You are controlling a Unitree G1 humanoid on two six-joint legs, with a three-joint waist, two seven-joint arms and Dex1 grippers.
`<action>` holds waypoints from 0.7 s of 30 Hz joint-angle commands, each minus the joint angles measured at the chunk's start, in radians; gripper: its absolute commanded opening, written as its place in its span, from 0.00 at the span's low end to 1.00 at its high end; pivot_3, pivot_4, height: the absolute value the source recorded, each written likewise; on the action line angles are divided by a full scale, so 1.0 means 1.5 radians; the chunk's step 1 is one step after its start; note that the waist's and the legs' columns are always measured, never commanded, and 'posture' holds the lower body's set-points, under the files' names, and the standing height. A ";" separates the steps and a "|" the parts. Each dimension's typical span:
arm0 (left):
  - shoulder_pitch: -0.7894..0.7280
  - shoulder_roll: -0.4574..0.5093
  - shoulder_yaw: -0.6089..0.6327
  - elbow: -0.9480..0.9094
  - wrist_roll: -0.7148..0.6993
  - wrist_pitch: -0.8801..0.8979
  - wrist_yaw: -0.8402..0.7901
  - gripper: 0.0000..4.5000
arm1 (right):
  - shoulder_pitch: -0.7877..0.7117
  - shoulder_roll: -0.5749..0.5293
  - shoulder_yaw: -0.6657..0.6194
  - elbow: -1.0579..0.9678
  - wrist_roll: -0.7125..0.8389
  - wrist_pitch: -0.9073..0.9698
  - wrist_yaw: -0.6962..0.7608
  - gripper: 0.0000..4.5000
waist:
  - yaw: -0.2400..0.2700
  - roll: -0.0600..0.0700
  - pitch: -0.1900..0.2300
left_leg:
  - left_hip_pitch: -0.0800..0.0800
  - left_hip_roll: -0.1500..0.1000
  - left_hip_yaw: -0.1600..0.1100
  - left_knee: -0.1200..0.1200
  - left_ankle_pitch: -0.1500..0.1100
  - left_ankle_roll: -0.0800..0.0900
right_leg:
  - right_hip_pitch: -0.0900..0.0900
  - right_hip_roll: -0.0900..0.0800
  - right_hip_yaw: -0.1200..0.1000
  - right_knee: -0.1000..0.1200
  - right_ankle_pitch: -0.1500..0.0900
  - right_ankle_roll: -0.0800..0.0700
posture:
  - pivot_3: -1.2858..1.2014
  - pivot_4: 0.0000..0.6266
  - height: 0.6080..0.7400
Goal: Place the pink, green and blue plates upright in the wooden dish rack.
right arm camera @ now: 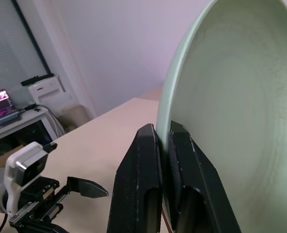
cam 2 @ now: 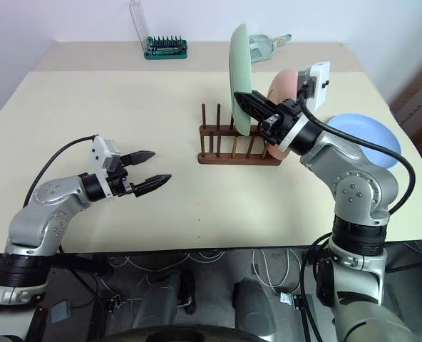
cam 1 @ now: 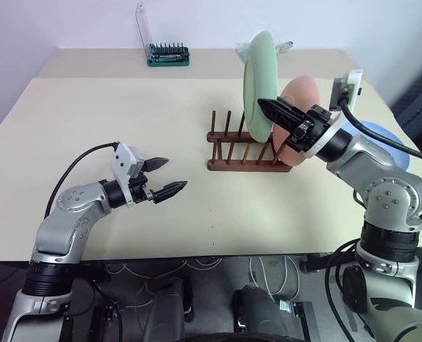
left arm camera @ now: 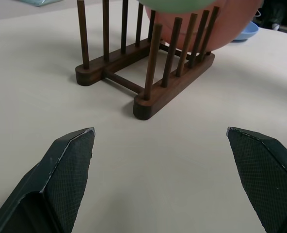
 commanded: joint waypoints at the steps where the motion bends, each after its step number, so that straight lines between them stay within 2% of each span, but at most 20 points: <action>1: 0.002 -0.002 0.005 -0.020 -0.002 -0.011 0.000 1.00 | -0.002 -0.001 -0.022 -0.006 0.017 -0.014 -0.008 0.00 | 0.000 0.000 0.000 | 0.000 0.000 0.000 0.000 0.000 0.000 | 0.000 0.000 0.000 0.000 0.000 0.000 | 0.52 0.24 0.94; 11: -0.002 -0.006 0.002 -0.009 0.006 -0.019 -0.004 1.00 | 0.004 0.016 -0.027 0.011 0.037 -0.006 -0.053 0.00 | 0.000 0.000 0.000 | 0.000 0.000 0.000 0.000 0.000 0.000 | 0.000 0.000 0.000 0.000 0.000 0.000 | 0.52 0.24 0.94; 14: -0.004 -0.007 0.002 -0.002 0.010 -0.023 -0.008 1.00 | 0.006 0.018 -0.024 0.007 0.043 -0.006 -0.058 0.22 | 0.000 0.000 0.000 | 0.000 0.000 0.000 0.000 0.000 0.000 | 0.000 0.000 0.000 0.000 0.000 0.000 | 0.52 0.24 0.94; 21: -0.008 -0.008 0.000 0.015 0.014 -0.035 -0.015 1.00 | 0.007 0.010 -0.015 -0.008 0.035 -0.014 -0.058 0.96 | 0.000 0.000 0.000 | 0.000 0.000 0.000 0.000 0.000 0.000 | 0.000 0.000 0.000 0.000 0.000 0.000 | 0.52 0.24 0.94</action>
